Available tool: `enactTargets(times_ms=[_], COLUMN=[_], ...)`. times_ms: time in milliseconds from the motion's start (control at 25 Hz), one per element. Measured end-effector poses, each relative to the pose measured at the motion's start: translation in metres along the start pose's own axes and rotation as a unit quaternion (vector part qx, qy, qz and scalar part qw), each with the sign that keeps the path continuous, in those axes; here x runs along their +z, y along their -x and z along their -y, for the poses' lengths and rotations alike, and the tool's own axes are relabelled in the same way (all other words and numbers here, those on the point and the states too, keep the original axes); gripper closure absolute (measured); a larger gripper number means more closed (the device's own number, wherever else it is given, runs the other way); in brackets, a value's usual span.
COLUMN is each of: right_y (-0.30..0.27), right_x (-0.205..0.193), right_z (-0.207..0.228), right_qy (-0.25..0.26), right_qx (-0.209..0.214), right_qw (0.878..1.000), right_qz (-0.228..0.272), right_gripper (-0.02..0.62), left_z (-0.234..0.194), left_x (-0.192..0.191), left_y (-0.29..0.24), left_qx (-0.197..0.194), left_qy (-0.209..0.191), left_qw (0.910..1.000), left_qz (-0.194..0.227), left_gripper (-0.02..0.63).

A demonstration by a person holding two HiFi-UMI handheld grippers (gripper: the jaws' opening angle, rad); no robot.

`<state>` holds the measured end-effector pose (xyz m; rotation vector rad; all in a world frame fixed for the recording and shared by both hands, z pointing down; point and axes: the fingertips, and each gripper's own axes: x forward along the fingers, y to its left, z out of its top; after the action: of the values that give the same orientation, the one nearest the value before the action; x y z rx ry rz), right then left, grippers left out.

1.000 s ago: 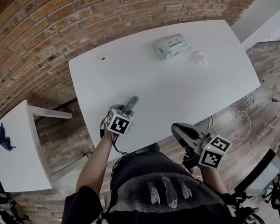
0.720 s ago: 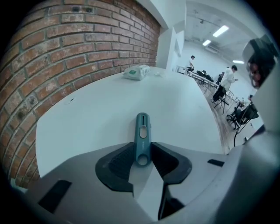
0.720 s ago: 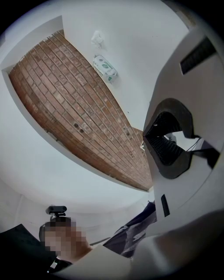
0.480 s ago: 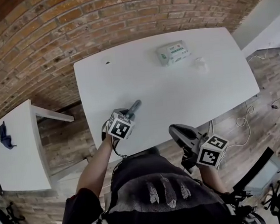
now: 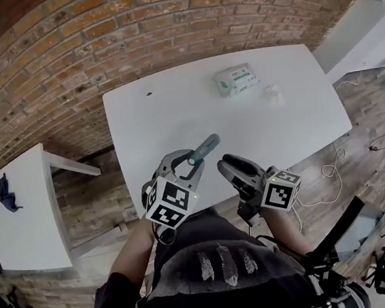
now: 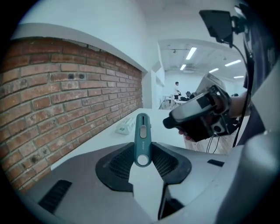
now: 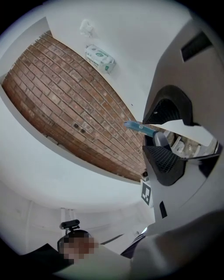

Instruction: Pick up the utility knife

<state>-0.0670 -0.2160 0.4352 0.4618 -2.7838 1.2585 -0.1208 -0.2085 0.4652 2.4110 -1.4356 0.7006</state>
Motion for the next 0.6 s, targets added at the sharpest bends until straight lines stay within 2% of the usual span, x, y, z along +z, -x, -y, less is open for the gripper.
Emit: enactTargets(times_ms=[320, 600], right_y=[-0.023, -0.029], right_x=[-0.003, -0.003], right_z=[-0.012, -0.021], right_qy=[-0.032, -0.056], right_qx=[0.017, 0.032], right_qw=[0.999, 0.998], right_qz=[-0.009, 0.02], right_gripper=[0.42, 0.42], left_z=[0.015, 0.024], left_x=[0.02, 0.024], left_y=[0.021, 0.031], left_qx=[-0.001, -0.016], left_qy=[-0.031, -0.053], left_qw=[0.9992, 0.9976], left_qz=[0.026, 0.041], left_gripper=[0.483, 0.483])
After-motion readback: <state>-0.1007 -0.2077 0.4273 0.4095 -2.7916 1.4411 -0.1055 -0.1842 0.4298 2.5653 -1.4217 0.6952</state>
